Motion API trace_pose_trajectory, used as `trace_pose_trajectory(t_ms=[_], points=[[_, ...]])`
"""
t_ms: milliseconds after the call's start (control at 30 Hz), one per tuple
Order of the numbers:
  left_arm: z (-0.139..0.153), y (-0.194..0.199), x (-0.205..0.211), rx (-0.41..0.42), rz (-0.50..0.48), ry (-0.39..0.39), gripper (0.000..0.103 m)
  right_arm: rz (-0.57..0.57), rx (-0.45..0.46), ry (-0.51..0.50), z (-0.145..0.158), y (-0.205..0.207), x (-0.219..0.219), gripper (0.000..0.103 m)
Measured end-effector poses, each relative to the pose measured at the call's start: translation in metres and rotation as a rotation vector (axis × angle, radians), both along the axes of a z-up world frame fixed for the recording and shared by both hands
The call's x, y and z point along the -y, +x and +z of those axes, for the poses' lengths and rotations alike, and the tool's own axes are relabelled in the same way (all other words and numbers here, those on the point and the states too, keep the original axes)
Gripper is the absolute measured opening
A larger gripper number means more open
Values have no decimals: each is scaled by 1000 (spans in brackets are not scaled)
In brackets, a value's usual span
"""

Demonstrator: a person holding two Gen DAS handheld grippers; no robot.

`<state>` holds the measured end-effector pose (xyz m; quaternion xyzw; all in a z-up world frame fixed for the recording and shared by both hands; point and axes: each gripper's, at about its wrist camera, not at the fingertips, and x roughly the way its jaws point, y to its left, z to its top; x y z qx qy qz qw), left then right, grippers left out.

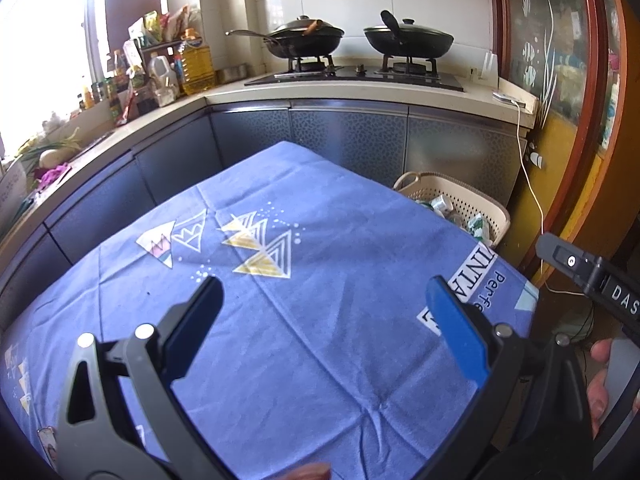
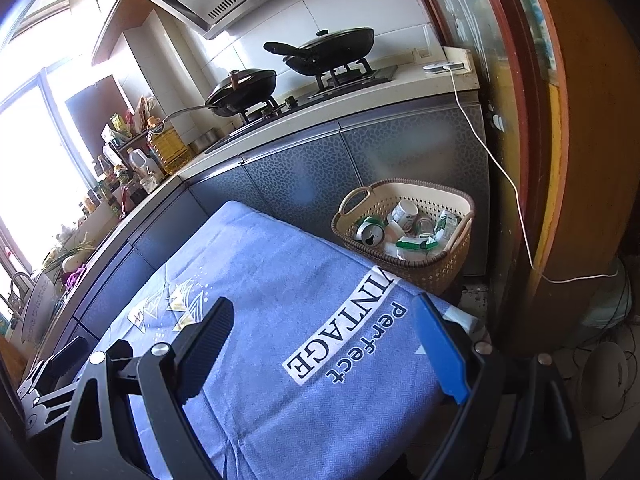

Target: Collect trash

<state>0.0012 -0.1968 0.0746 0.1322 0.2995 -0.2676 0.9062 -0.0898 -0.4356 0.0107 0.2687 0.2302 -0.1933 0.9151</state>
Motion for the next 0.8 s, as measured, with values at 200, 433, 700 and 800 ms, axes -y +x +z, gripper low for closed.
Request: trace_pose_trajectory(t_ms=[200,433,700,800], points=[[1,0,-2,-7,3,-7,97,7,-3,-4,-1,2,0,89],[2,-2,-4,1,30,-7,97,4,-2,-3,-3,1,-1,89],[1,-2,-4,-23,19,-18,97,3,-3,-2,-5,1,-1,89],[1,-2,-7,-39,4,-46,97,3,-3,-1,-5,1,-1,89]])
